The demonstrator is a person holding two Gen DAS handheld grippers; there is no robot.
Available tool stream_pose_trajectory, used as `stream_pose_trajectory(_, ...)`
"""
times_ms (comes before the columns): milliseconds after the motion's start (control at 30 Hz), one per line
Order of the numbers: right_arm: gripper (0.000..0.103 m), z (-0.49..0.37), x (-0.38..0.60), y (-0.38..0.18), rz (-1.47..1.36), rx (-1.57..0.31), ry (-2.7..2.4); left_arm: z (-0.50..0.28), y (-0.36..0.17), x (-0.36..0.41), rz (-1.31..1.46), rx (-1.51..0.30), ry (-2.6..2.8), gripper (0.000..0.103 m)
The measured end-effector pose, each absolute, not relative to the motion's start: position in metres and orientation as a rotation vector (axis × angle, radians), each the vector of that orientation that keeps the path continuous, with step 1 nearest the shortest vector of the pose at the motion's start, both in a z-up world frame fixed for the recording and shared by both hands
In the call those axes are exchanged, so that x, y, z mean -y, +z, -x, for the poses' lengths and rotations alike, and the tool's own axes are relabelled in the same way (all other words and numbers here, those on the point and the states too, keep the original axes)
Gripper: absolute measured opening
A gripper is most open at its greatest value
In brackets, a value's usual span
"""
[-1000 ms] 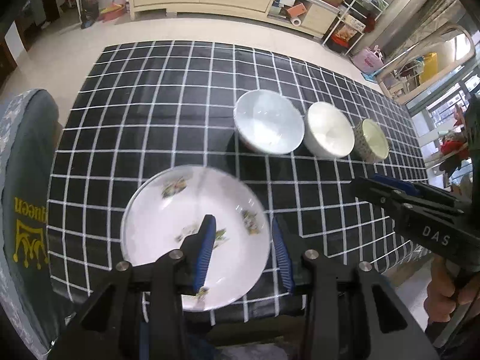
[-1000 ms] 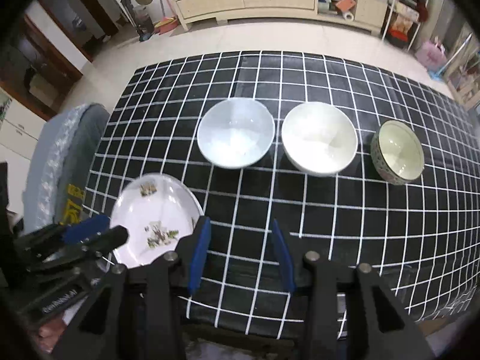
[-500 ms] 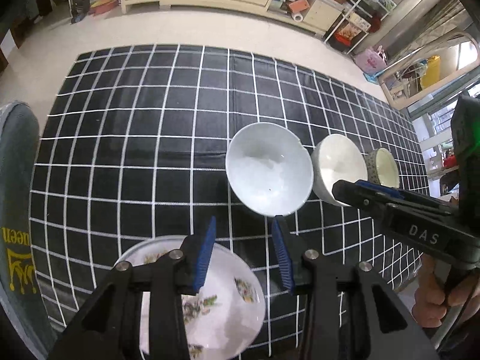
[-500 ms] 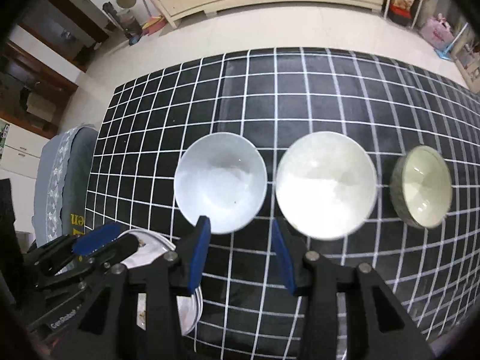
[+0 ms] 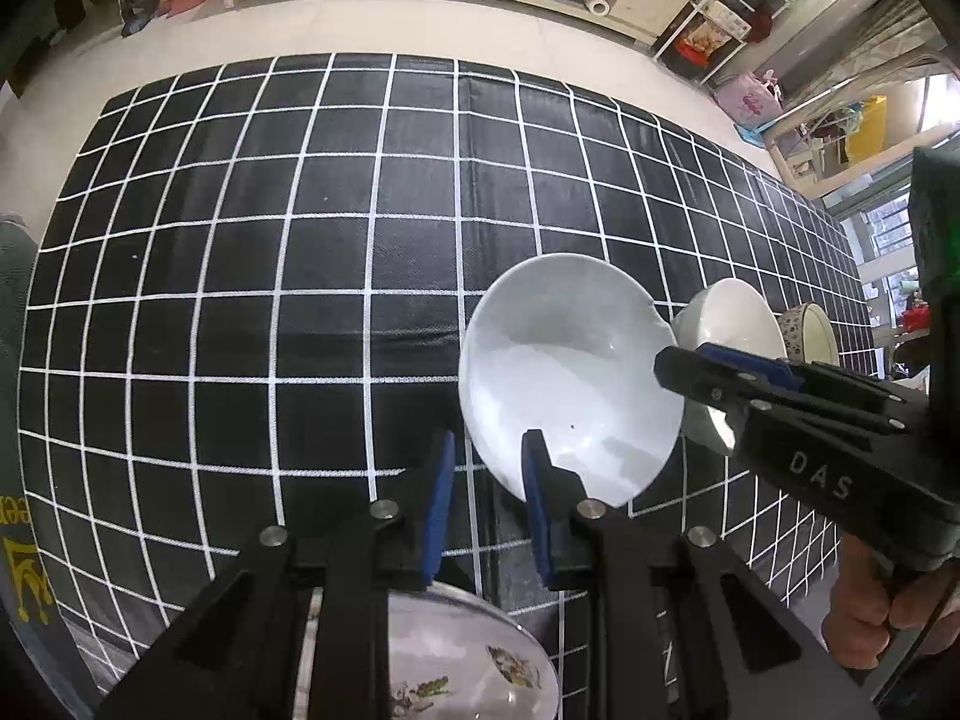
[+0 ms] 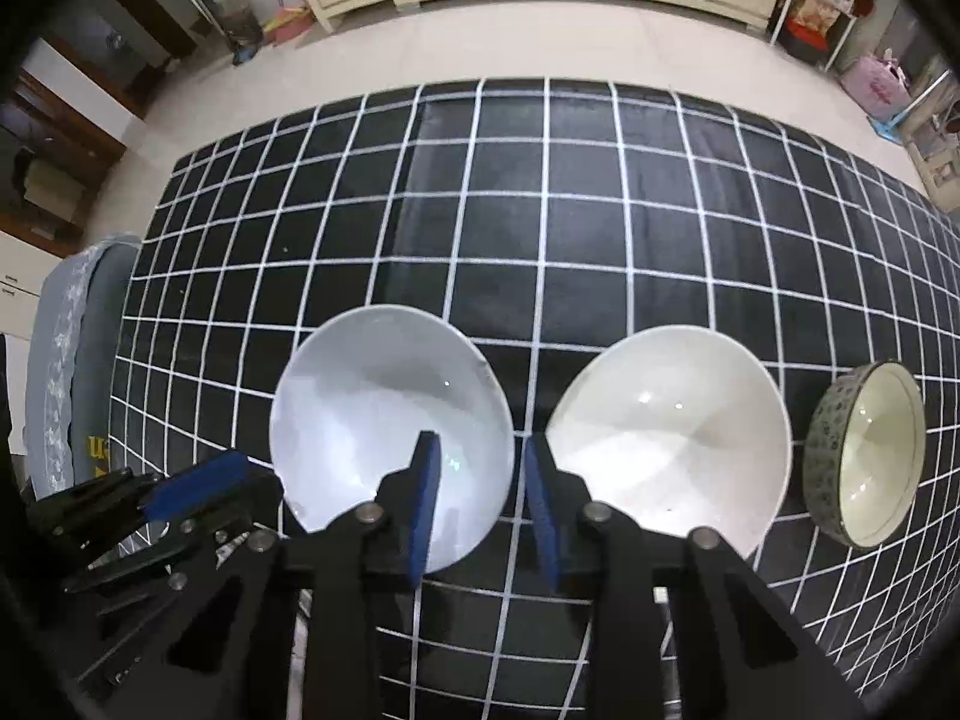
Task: Organize plates and bowls
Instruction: 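Withdraw both grippers from the plate stack toward the bowls, then close both grippers on the rim of the plain white bowl and lift, then carry the white bowl onto the teddy-bear plate and open both grippers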
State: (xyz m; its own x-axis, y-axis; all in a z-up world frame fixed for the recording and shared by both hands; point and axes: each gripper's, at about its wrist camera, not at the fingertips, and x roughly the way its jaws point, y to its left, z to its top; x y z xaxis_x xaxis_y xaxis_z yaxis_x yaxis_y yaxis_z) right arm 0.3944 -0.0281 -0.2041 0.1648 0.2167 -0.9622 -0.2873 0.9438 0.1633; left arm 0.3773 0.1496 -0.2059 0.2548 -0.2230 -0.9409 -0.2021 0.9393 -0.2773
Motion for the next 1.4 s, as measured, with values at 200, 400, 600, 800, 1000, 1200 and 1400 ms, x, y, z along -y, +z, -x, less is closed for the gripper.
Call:
stream_pose_trajectory(200, 0.020, -0.394, 0.026, -0.210, 0.109, -1.346, 0.316, -0.381, -0.214, -0.146, 0.353, -1.325, 0.012, 0.008)
stream_pose_trajectory(400, 0.011, -0.390, 0.023, -0.218, 0.182, -1.343, 0.270, -0.377, -0.214, -0.145, 0.338, -1.325, 0.020, 0.008)
stream_pose_trajectory(600, 0.009, -0.380, 0.022, -0.217, 0.192, -1.330, 0.219, -0.374, -0.212, -0.140, 0.281, -1.313, 0.028, 0.008)
stream_pose_trajectory(800, 0.009, -0.362, 0.027, -0.219, 0.156, -1.360, 0.216, -0.358, -0.213, -0.137, 0.296, -1.330, 0.015, 0.008)
stream_pose_trajectory(1000, 0.009, -0.322, 0.047, -0.220, 0.154, -1.398, 0.221, -0.331, -0.211, -0.124, 0.297, -1.361, -0.010, 0.008)
stream_pose_trajectory(1200, 0.009, -0.281, 0.073, -0.222, 0.138, -1.422, 0.206, -0.303, -0.209, -0.098, 0.274, -1.385, -0.038, 0.008)
stream_pose_trajectory(1400, 0.009, -0.242, 0.111, -0.229, 0.105, -1.437, 0.198, -0.278, -0.207, -0.073, 0.261, -1.394, -0.057, 0.008)
